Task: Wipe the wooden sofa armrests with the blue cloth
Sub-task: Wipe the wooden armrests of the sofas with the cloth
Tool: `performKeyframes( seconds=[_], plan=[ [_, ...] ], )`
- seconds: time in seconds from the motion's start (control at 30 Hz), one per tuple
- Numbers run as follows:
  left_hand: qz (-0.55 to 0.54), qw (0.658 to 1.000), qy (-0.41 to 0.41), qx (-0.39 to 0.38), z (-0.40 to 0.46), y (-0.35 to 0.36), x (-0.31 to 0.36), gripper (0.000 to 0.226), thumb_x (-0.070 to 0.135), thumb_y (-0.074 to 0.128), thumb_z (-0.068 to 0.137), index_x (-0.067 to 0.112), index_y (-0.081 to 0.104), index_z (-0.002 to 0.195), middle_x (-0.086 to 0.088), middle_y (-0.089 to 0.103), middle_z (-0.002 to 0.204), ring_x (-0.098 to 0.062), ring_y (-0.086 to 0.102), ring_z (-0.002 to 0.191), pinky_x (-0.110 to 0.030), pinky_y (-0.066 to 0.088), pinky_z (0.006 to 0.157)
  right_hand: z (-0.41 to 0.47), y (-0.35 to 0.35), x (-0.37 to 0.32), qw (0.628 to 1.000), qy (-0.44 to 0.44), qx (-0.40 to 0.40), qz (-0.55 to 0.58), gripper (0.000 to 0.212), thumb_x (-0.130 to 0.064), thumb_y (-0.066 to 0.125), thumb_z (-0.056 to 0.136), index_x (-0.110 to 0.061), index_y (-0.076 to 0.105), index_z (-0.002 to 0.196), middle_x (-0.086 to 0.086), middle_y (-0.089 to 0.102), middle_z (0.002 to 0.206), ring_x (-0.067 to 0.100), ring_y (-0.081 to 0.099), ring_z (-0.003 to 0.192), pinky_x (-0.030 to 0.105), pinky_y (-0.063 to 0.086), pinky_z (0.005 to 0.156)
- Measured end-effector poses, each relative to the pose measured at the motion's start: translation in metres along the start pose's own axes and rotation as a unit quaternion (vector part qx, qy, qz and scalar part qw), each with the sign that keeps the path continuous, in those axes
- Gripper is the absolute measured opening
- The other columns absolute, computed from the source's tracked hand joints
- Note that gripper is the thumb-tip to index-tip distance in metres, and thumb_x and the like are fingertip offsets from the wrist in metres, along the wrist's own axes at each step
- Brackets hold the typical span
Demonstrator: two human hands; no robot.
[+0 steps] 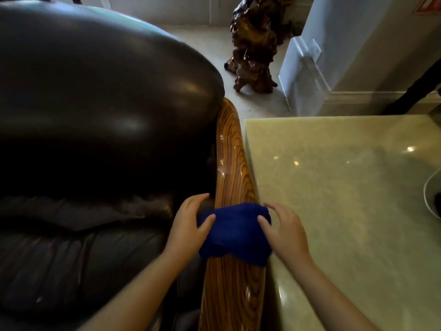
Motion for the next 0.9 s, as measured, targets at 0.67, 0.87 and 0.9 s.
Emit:
performKeyframes(
  seconds=[0.67, 0.87, 0.9],
  plan=[
    [-0.028, 0.992, -0.003, 0.12, 0.109, 0.064, -0.008, 0.057, 0.031, 0.025, 0.097, 0.031, -0.018, 0.135, 0.016, -0.02, 0.15, 0.002, -0.017, 0.137, -0.022, -0.003, 0.111, 0.105, 0.082, -0.023, 0.996, -0.022, 0.069, -0.055, 0.063, -0.051, 0.014, 0.09, -0.017, -0.009, 0.139, -0.001, -0.003, 0.154, 0.01, -0.006, 0.141, 0.022, 0.004, 0.11],
    [-0.027, 0.993, 0.02, 0.115, 0.182, 0.055, 0.002, 0.057, 0.029, 0.025, 0.097, 0.03, -0.018, 0.134, 0.011, -0.014, 0.154, 0.0, -0.011, 0.139, -0.02, 0.002, 0.11, 0.178, 0.088, -0.033, 0.997, -0.03, 0.055, -0.053, 0.062, -0.039, 0.026, 0.096, -0.012, -0.002, 0.144, 0.005, 0.002, 0.157, 0.014, -0.002, 0.143, 0.024, 0.004, 0.112],
    [-0.032, 0.991, 0.031, 0.123, 0.195, 0.053, 0.005, 0.058, 0.028, 0.026, 0.097, 0.03, -0.018, 0.134, 0.011, -0.013, 0.155, 0.0, -0.01, 0.139, -0.02, 0.003, 0.111, 0.193, 0.09, -0.034, 0.997, -0.032, 0.053, -0.049, 0.062, -0.038, 0.026, 0.096, -0.011, -0.001, 0.145, 0.006, 0.003, 0.157, 0.015, -0.001, 0.143, 0.024, 0.005, 0.113]
  ],
)
Point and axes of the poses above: each hand's wrist, its own z-axis towards the middle knuckle, its own y-axis out of the palm, x = y × z, the point moved 6 cm from there along z, towards the middle knuckle
